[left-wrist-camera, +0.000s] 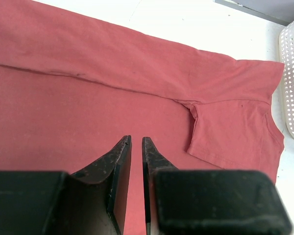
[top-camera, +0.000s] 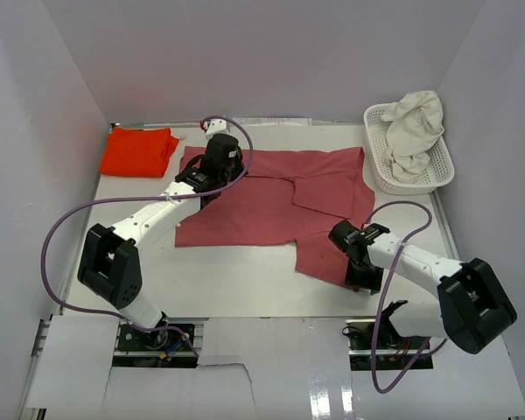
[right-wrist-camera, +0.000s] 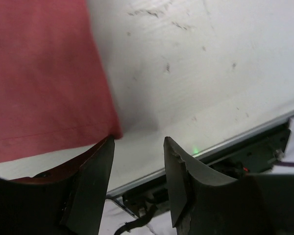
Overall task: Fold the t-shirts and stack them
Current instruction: Fold the flattened tshirt in 1/3 of the way, then grap the side of the flattened tshirt closest away from the robot with both arms
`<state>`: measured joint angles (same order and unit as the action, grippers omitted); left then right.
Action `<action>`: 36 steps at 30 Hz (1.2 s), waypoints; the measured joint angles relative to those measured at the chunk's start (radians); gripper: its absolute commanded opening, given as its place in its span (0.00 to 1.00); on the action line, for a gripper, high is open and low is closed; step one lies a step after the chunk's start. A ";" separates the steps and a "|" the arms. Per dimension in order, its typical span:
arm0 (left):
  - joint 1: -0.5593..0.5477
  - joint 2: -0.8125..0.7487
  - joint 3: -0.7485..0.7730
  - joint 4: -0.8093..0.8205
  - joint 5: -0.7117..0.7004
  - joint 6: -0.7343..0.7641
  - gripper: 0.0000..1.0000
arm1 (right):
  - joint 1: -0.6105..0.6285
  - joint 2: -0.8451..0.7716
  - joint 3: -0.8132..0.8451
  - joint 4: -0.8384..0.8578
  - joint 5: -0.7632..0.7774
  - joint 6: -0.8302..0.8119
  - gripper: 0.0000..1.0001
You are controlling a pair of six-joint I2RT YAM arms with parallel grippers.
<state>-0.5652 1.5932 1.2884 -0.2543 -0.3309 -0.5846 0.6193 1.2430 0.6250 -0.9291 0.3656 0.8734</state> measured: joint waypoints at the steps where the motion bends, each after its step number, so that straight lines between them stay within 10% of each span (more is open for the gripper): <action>1: 0.000 0.000 0.000 0.000 0.000 0.001 0.26 | 0.004 0.021 0.010 -0.030 0.004 0.009 0.51; 16: 0.000 0.000 -0.021 0.005 0.006 0.004 0.26 | 0.037 -0.041 0.112 -0.163 0.032 0.043 0.50; 36: 0.023 -0.008 -0.093 -0.051 -0.101 -0.112 0.27 | -0.008 -0.140 -0.070 0.109 -0.088 -0.092 0.43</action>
<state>-0.5419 1.5852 1.1957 -0.3054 -0.4320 -0.6964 0.6113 1.1027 0.5552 -0.8200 0.2775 0.7811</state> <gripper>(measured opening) 0.274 0.435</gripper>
